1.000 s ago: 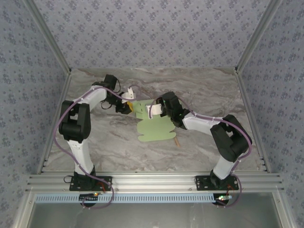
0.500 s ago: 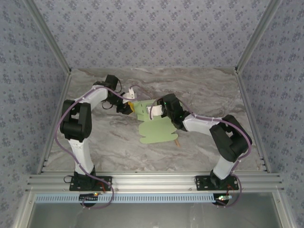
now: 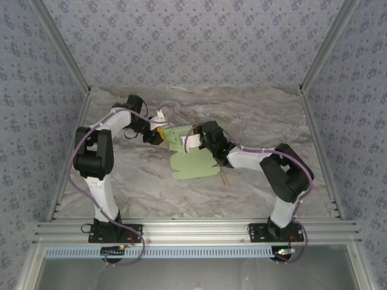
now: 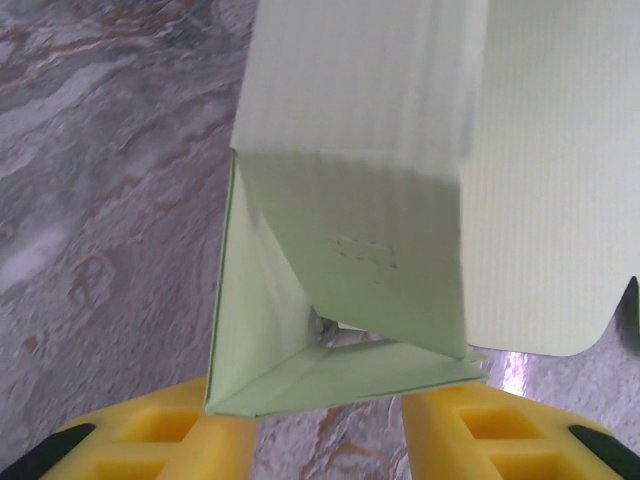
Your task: Fold the paper box
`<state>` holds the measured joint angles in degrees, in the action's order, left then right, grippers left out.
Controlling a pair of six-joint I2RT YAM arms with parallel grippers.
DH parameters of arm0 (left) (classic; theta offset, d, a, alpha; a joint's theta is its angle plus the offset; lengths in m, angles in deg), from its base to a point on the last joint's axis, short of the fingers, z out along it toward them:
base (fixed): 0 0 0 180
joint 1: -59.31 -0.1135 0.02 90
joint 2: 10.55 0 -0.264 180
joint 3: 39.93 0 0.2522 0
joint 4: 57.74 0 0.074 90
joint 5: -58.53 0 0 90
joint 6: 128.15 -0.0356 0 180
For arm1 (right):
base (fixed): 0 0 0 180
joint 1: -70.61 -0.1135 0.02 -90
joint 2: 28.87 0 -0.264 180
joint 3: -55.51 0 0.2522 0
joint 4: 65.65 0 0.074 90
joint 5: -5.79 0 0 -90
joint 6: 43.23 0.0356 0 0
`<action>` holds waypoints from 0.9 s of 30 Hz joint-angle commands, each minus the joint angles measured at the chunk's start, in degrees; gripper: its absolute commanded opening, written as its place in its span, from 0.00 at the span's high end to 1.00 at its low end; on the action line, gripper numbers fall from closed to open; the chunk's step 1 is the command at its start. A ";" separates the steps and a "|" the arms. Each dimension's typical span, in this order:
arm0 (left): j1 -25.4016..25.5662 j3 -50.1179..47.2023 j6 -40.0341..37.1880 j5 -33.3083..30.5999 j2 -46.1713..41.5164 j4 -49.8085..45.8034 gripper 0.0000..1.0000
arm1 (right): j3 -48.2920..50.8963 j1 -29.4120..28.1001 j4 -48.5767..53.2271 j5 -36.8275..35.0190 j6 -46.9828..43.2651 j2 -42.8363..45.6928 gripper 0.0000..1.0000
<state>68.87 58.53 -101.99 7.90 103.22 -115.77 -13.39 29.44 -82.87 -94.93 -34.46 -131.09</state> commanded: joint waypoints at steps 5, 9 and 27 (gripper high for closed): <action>-3.07 -0.45 -1.41 1.58 -2.86 -4.38 0.58 | -6.26 -3.37 -4.56 -0.41 2.29 -5.62 1.00; -3.87 -1.36 -2.64 2.28 -3.25 -4.75 0.57 | -6.41 -2.89 -7.33 -0.14 1.39 -7.47 1.00; -2.70 -4.62 -5.09 8.00 -5.05 -3.75 0.61 | -1.82 0.66 -10.51 2.72 -2.48 -6.51 1.00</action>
<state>65.09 54.84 -104.79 9.58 101.39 -117.69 -15.38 29.53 -91.17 -91.65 -36.27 -137.58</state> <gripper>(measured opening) 0.396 0.059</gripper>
